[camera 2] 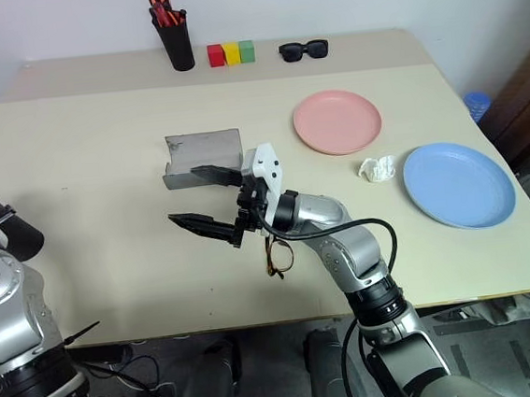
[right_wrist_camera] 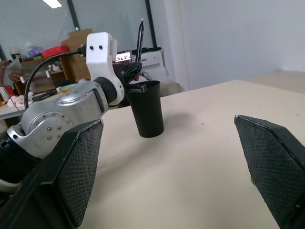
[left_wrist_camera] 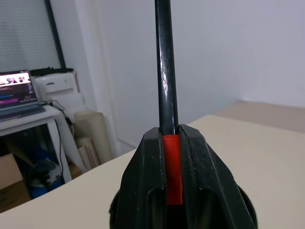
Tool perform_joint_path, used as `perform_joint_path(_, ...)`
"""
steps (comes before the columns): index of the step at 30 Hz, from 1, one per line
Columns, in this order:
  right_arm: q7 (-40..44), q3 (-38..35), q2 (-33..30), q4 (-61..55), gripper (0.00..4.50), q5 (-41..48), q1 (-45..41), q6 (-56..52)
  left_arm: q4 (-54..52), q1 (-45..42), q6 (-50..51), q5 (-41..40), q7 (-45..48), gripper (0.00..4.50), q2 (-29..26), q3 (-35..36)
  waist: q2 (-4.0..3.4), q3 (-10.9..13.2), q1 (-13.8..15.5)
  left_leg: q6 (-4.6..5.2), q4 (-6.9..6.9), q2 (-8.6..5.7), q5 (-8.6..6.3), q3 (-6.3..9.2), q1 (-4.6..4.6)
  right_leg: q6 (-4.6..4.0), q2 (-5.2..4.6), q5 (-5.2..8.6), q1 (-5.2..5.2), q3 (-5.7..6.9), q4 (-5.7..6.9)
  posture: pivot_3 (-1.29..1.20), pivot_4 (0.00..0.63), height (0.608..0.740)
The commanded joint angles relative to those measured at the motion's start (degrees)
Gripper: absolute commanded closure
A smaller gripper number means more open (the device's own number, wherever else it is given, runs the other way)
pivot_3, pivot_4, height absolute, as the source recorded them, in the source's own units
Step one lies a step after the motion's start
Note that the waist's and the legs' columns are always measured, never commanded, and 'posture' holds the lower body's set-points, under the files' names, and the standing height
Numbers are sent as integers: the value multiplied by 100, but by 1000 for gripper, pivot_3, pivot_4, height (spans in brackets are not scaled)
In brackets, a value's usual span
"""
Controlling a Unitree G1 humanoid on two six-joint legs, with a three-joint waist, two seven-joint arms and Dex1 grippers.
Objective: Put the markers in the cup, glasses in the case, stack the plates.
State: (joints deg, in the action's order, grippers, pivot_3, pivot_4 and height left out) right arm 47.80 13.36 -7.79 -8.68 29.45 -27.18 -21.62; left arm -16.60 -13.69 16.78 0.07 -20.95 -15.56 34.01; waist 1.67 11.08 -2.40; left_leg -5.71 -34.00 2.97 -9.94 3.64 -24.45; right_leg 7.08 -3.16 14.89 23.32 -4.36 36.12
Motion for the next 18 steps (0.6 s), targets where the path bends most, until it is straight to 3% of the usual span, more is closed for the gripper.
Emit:
perform_joint_path(1, 7, -15, 65, -155, 0, 45, -32, 54, -255, 7, -148, 109, -76, 4476, -26, 19, 0, 0, -1, 0, 0, 0, 0, 0, 0, 0, 0, 0, 0, 0, 0, 0, 150, 740)
perform_joint_path(6, 22, 2, 74, -152, 0, 64, -38, 38, -281, 39, -162, 143, -101, 4476, 28, -29, 0, 0, -2, 0, 0, 0, 0, 0, 0, 0, 0, 0, 1, 0, 0, 0, 150, 740)
perform_joint_path(10, 22, 8, 80, -151, 0, 71, -40, 26, -299, 65, -158, 233, -134, 2732, 30, -38, 0, 0, -4, 0, 0, 0, 0, 0, 0, 0, 0, 0, 1, 0, 0, 0, 150, 740)
perform_joint_path(14, 15, 8, 84, -153, 0, 80, -36, 8, -285, 64, -157, 227, -136, 699, 37, -40, 0, 0, -3, 0, 0, 0, 0, 0, 0, -1, 0, 0, 1, 0, 0, 0, 150, 740)
perform_joint_path(18, -3, 5, 90, -164, 0, 84, -28, -13, -269, 59, -176, 228, -132, 699, 52, -34, 0, 0, -3, 0, 1, 0, 0, 0, 0, -1, 0, 1, 1, 0, 0, 0, 150, 740)
